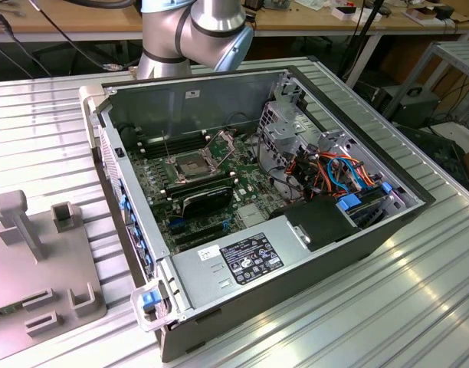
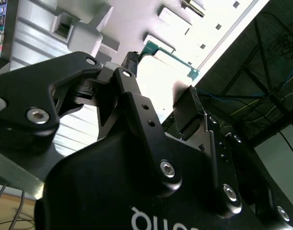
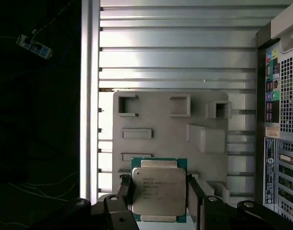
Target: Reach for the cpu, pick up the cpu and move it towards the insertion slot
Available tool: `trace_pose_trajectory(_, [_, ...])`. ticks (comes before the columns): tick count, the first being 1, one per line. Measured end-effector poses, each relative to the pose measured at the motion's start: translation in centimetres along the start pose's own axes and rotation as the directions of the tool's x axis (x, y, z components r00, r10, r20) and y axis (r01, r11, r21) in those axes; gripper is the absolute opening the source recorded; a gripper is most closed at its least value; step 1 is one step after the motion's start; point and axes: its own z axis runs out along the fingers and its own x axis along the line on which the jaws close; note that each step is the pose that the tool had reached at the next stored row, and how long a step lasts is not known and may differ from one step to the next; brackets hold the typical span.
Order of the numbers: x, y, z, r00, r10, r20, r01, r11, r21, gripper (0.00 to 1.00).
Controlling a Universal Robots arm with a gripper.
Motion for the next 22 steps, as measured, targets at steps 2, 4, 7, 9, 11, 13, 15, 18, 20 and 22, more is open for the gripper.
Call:
trace_pose_trajectory(2, [-0.54,-0.01,-0.03,1.0,0.0,-0.0001,0.0,1.0,0.0,0.55])
trace_pose_trajectory(4, [-0.87,-0.01,-0.04,1.0,0.0,0.0,0.0,1.0,0.0001,0.55])
trace_pose_trajectory(7, [-1.2,-0.02,-0.05,1.0,0.0,0.0,0.0,1.0,0.0,0.55])
trace_pose_trajectory(9, [-1.56,-0.02,-0.07,1.0,0.0,0.0001,0.0,1.0,0.0,0.55])
trace_pose_trajectory(11, [-1.79,-0.02,-0.09,1.0,0.0,-0.0001,0.0,1.0,0.0,0.55])
trace_pose_trajectory(13, [-2.05,-0.03,-0.1,1.0,0.0,-0.0001,0.0,1.0,0.0001,0.55])
trace_pose_trajectory(15, [-2.32,-0.03,-0.11,1.0,0.0,-0.0001,0.0,1.0,0.0001,0.55])
trace_pose_trajectory(18, [-2.76,-0.04,-0.13,1.0,0.0,0.0,0.0,1.0,0.0,0.55])
trace_pose_trajectory(20, [-2.99,-0.04,-0.14,1.0,0.0,-0.0001,0.0,1.0,0.0,0.55])
trace_pose_trajectory(22, [-3.2,-0.04,-0.15,1.0,0.0,0.0,0.0,1.0,-0.0001,0.55])
